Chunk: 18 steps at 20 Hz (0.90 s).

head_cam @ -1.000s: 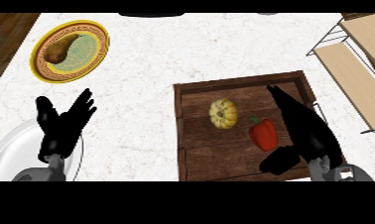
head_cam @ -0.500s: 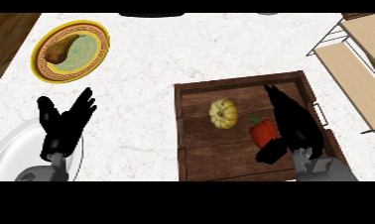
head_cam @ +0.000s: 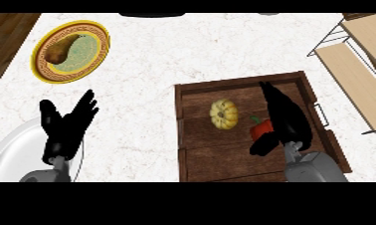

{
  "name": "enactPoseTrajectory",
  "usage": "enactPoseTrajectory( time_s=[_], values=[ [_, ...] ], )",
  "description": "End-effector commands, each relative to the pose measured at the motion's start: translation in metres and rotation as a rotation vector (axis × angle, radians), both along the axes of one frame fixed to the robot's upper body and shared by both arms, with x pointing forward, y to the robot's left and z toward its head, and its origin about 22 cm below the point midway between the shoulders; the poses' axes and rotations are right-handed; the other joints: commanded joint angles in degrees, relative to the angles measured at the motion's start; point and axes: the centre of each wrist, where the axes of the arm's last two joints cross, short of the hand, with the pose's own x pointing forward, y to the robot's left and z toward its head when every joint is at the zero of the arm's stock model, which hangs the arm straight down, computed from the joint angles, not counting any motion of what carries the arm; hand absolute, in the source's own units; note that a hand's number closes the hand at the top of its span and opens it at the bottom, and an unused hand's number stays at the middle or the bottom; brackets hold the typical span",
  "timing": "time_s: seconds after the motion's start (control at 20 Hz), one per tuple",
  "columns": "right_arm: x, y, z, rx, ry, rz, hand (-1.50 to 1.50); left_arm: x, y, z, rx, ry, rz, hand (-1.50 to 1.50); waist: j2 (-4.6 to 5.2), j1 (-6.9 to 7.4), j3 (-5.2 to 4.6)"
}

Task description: Pick the bell pepper from the tray and place it in the tiered shelf

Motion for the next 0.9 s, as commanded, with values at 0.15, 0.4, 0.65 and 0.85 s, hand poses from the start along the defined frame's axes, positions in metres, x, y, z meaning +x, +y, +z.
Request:
enactPoseTrajectory(
  time_s=[0.15,0.4,0.65,0.85],
  values=[
    [0.01,-0.016,-0.005,0.023,0.016,0.05,-1.5,0.006,0.001,-0.01,0.003,0.038,0.017,0.0,0.13,-0.12,-0.13],
    [0.006,0.02,-0.037,-0.041,0.114,0.256,1.5,-0.01,-0.008,-0.001,0.003,0.02,0.002,0.0,0.13,0.38,-0.11],
    [-0.009,0.01,-0.033,0.034,0.052,0.267,1.5,-0.009,0.019,0.008,-0.011,0.033,0.005,0.0,0.07,0.02,-0.12],
    [-0.039,0.026,-0.018,0.074,-0.044,0.309,1.5,0.013,0.0,0.011,-0.002,0.03,0.012,0.0,0.0,-0.44,-0.13]
  ],
)
